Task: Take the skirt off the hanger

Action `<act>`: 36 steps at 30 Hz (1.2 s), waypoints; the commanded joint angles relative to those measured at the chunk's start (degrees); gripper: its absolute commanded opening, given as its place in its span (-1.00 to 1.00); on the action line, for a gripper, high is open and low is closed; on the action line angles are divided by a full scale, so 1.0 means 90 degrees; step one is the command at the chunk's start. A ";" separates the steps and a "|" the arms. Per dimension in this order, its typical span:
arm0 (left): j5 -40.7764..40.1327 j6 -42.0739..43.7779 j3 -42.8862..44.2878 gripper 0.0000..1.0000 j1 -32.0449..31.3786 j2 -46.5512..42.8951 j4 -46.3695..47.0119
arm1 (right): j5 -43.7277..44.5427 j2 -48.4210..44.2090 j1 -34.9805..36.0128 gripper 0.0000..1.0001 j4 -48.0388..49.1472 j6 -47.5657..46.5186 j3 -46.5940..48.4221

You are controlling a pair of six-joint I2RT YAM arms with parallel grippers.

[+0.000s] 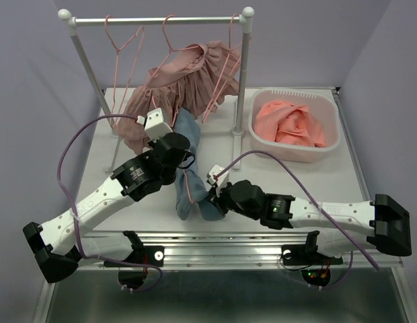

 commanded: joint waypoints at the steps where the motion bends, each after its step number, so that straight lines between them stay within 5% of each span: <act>1: -0.0365 -0.0223 -0.0298 -1.00 -0.0008 -0.0280 0.0363 | 0.1366 -0.0796 0.0014 -0.99 -0.0167 0.0681 0.0513; 8: -0.0170 -0.0576 -0.1490 -1.00 -0.0008 -0.0465 0.0420 | 0.4465 -0.1912 0.0014 -0.99 -0.2044 0.0927 0.1607; 12: -0.0112 -0.0644 -0.1959 -1.00 -0.0008 -0.0679 0.0411 | 0.7135 -0.1669 0.0014 -0.99 -0.2290 0.0021 0.2679; 14: -0.0053 -0.0702 -0.2204 -1.00 -0.0008 -0.0719 0.0362 | 0.7335 -0.1581 0.0014 -0.99 -0.2290 -0.0117 0.3071; 17: 0.0074 -0.0732 -0.2458 -1.00 -0.0008 -0.0778 0.0381 | 0.7491 -0.1386 -0.0657 -0.99 -0.2309 -0.0488 0.3853; 26: 0.0357 -0.0284 -0.2614 -1.00 -0.0008 -0.0934 0.0664 | 0.4861 0.0430 -0.4532 -0.99 -0.2280 -0.1358 0.6389; 36: 0.0367 0.0156 -0.2575 -1.00 -0.0008 -0.1237 0.0811 | 0.4367 0.2920 -0.5581 -0.99 -0.2270 -0.2441 1.0072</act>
